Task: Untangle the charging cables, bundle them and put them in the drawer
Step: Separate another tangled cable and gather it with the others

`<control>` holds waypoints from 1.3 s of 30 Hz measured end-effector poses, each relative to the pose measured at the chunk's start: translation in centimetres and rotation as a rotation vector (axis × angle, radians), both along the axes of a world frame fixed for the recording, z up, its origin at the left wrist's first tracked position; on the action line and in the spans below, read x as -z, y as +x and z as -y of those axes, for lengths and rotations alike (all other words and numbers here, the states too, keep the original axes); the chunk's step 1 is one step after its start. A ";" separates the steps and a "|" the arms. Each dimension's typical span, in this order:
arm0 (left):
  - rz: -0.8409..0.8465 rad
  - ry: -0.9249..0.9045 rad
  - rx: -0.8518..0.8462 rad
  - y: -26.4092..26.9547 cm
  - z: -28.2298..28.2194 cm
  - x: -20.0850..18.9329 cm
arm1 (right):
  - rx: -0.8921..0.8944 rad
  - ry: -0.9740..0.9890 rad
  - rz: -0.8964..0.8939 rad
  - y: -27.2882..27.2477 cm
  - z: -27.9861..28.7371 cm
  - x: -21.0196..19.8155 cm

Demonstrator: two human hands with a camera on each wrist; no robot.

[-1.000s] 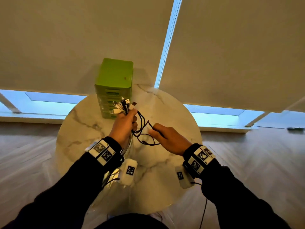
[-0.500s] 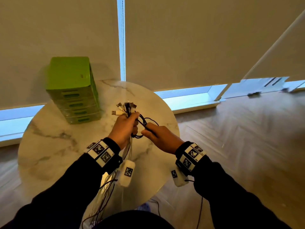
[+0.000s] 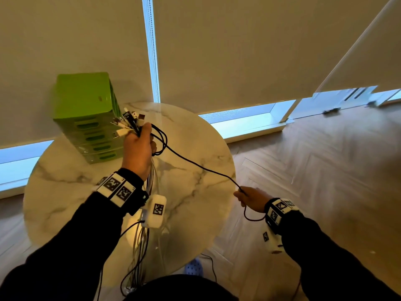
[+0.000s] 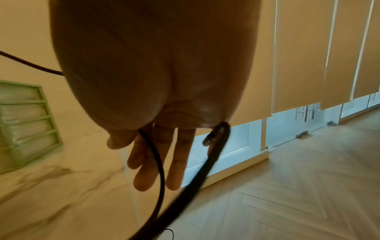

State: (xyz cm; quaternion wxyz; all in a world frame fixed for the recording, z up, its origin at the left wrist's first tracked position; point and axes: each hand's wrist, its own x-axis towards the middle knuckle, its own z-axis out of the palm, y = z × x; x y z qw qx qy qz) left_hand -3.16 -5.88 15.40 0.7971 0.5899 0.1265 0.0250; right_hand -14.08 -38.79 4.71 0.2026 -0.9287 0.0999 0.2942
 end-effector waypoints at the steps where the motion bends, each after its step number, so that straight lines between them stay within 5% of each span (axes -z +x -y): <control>1: 0.000 0.000 0.012 -0.1 0.6 0.1 | 0.010 -0.016 -0.011 -0.5 0.4 0.0; 7: 0.000 -0.035 0.177 -1.5 5.0 0.6 | -0.087 -0.421 0.125 -2.0 -0.2 -1.8; 13: 0.040 0.025 0.518 -4.9 11.1 0.6 | -0.006 0.083 0.503 -1.7 -3.9 -4.5; 17: 0.096 0.081 0.668 -6.1 13.7 0.4 | -0.105 0.303 0.343 -2.8 -5.5 -6.0; 21: 0.137 0.159 0.725 -5.7 14.6 0.0 | 0.114 0.424 0.375 -5.0 -3.8 -6.6; 25: 0.095 0.087 0.694 -4.8 14.7 -0.1 | 0.333 0.183 0.369 -6.6 1.5 -5.4; 29: 0.035 -0.066 0.690 -5.0 15.2 -0.5 | 0.325 -0.207 -0.114 -8.8 5.8 -1.8; 31: -0.013 -0.110 0.705 -5.3 15.5 -0.3 | 0.335 -0.250 -0.203 -9.4 5.8 -1.2; 35: -0.063 -0.155 0.738 -6.0 15.7 0.4 | 0.133 0.059 0.203 -7.9 2.0 -3.1; 39: -0.099 -0.211 0.727 -6.2 15.4 0.6 | 0.043 0.462 0.388 -5.5 -3.6 -5.8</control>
